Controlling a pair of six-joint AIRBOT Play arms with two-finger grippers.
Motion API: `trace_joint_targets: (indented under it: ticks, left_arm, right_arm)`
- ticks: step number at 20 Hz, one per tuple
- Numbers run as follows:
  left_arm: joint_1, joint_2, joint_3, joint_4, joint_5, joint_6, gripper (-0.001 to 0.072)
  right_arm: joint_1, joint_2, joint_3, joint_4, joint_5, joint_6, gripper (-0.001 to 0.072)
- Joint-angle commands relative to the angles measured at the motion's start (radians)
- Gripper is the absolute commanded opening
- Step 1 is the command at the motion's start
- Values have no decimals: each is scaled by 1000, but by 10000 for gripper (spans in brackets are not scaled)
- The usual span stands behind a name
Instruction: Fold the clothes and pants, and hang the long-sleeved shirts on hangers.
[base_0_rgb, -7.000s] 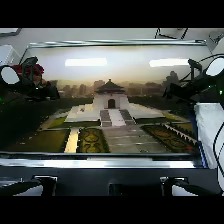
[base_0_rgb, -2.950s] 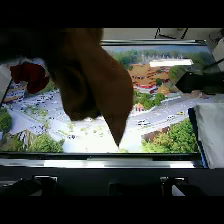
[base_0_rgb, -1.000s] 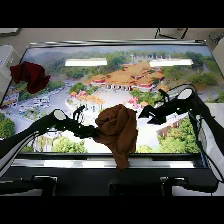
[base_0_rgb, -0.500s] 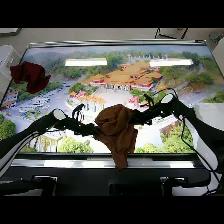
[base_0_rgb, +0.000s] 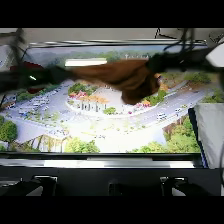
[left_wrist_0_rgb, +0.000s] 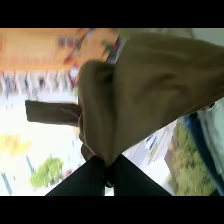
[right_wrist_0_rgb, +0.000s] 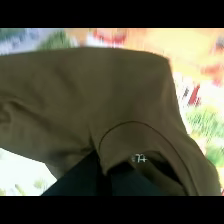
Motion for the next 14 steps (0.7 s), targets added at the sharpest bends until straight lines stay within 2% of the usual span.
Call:
trace_joint_targets:
  ticks: [1, 3, 6, 9, 11, 12, 14]
  left_arm:
    - [21, 137, 262, 2, 0, 4, 24]
    - [21, 189, 287, 2, 0, 4, 24]
    - [21, 197, 277, 27, -44, -31, 24]
    - [21, 164, 164, 32, -76, -30, 24]
    - [13, 124, 5, 32, -76, -30, 25]
    - [5, 93, -76, 32, -57, -30, 25]
    - [-24, 2, -220, 31, 40, -30, 25]
  right_arm:
    - [1, 177, 124, -51, -34, 42, 52]
    - [1, 232, 124, -51, 82, 78, 52]
    - [1, 233, 117, -51, 331, 207, 52]
    - [1, 192, 14, -50, 524, 318, 52]
    - [1, 172, -164, -49, 529, 328, 51]
    - [1, 163, -273, -50, 481, 327, 51]
    - [1, 126, -494, -12, 271, 327, 52]
